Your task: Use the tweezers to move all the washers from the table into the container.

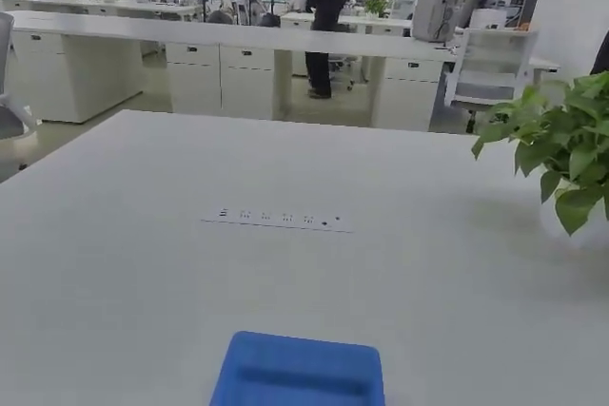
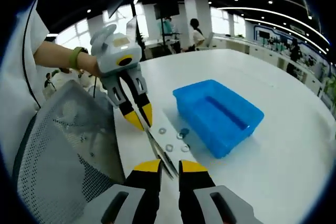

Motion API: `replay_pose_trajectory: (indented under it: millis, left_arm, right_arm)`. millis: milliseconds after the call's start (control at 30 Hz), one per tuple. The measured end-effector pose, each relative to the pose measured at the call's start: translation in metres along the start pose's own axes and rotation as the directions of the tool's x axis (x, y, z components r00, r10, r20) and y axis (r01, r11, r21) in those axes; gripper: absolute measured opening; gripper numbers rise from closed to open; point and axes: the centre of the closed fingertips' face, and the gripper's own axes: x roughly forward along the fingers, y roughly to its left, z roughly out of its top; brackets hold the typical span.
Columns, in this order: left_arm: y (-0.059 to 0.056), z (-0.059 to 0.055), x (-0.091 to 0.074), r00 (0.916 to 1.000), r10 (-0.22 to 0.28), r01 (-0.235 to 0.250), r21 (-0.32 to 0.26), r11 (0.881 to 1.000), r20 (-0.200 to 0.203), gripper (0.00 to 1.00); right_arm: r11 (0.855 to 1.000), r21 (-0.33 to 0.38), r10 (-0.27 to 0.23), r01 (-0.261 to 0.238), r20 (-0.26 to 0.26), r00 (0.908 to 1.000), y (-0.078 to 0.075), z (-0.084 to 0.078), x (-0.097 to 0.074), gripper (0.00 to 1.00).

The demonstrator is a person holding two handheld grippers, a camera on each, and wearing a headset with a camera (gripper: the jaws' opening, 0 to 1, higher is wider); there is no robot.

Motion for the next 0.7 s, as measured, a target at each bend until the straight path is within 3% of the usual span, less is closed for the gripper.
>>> replay_pose_trajectory:
  millis: [67, 167, 200, 267, 300, 333, 400, 433, 700]
  left_arm:
    - [0.002, -0.003, 0.002, 0.9994, -0.002, 0.004, 0.036, 0.999, -0.035, 0.05]
    - [0.0, -0.002, 0.004, 0.9991, -0.012, 0.014, 0.054, 0.998, -0.04, 0.03]
    - [0.0, 0.001, 0.005, 0.9995, -0.012, 0.015, 0.09, 0.996, -0.03, 0.01]
    - [0.001, -0.004, 0.005, 0.9971, -0.002, 0.014, 0.16, 0.987, -0.076, 0.0]
    - [0.0, 0.0, 0.005, 0.9981, -0.009, 0.02, 0.192, 0.981, -0.061, 0.0]
    - [-0.002, -0.003, 0.006, 0.9965, -0.016, 0.031, 0.176, 0.984, -0.082, 0.0]
    - [-0.002, -0.002, 0.005, 0.9957, -0.015, 0.036, 0.235, 0.971, -0.092, 0.0]
    - [-0.003, -0.002, 0.004, 0.9949, -0.019, 0.041, 0.233, 0.972, -0.099, 0.0]
    - [-0.008, 0.022, -0.023, 0.9991, -0.004, 0.016, 0.28, 0.96, -0.043, 0.0]
  right_arm:
    - [0.999, -0.032, 0.011, -0.012, -0.033, 0.9994, 0.002, -0.004, 0.006, 0.08]
    - [0.998, -0.061, 0.012, -0.015, -0.053, 0.9985, 0.003, -0.005, 0.012, 0.09]
    - [0.998, -0.068, 0.011, -0.015, -0.055, 0.9984, 0.003, -0.006, 0.014, 0.1]
    - [0.997, -0.068, 0.017, -0.021, -0.059, 0.9981, 0.002, -0.006, 0.016, 0.11]
    - [0.997, -0.068, 0.019, -0.023, -0.06, 0.998, 0.002, -0.007, 0.017, 0.11]
    - [0.997, -0.069, 0.026, -0.031, -0.064, 0.9976, 0.003, -0.007, 0.018, 0.11]
    - [0.996, -0.076, 0.031, -0.036, -0.071, 0.997, 0.003, -0.008, 0.021, 0.12]
    - [0.996, -0.079, 0.037, -0.043, -0.074, 0.9966, 0.004, -0.009, 0.022, 0.12]
    - [0.994, -0.095, 0.046, -0.053, -0.076, 0.9961, 0.007, -0.01, 0.025, 0.13]
